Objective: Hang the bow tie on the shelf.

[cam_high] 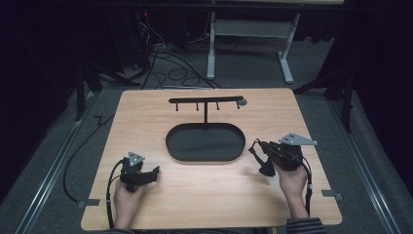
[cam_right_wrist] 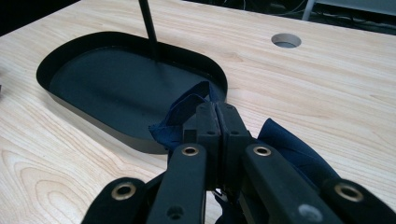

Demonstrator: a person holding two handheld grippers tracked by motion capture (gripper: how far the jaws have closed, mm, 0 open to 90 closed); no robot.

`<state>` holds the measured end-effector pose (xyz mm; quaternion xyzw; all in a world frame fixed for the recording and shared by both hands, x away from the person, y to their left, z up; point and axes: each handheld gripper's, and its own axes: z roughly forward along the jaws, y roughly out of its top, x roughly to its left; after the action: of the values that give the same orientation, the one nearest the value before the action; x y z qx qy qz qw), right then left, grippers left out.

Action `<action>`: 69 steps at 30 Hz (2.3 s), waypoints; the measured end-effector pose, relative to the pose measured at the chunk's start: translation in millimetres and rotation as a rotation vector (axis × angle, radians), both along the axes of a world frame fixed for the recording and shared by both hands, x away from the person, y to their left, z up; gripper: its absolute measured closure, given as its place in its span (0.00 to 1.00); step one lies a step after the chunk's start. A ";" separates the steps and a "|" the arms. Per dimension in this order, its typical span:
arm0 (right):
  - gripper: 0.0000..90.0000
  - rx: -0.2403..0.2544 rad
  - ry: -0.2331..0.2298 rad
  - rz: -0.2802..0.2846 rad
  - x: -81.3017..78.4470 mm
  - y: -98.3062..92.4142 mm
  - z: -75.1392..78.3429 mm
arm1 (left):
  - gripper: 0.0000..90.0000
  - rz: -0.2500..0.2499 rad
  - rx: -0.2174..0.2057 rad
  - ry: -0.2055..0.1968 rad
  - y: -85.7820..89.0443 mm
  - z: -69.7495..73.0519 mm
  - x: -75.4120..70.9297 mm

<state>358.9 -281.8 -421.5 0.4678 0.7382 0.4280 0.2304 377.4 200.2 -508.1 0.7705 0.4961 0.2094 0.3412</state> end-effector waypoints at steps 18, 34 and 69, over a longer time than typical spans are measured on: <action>1.00 -0.013 -0.009 0.043 1.0 12.7 10.1 | 0.24 0.000 0.000 0.000 0.0 0.0 0.0; 1.00 -0.003 -0.032 0.068 8.6 22.5 22.3 | 0.24 0.001 0.000 -0.002 -0.1 -0.1 0.0; 1.00 0.014 -0.069 0.088 24.9 29.4 43.7 | 0.24 0.000 0.000 0.000 0.0 0.0 0.0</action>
<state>383.8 -252.4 -377.8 0.4216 0.7466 0.4585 0.2336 377.4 200.2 -508.2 0.7704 0.4961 0.2095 0.3413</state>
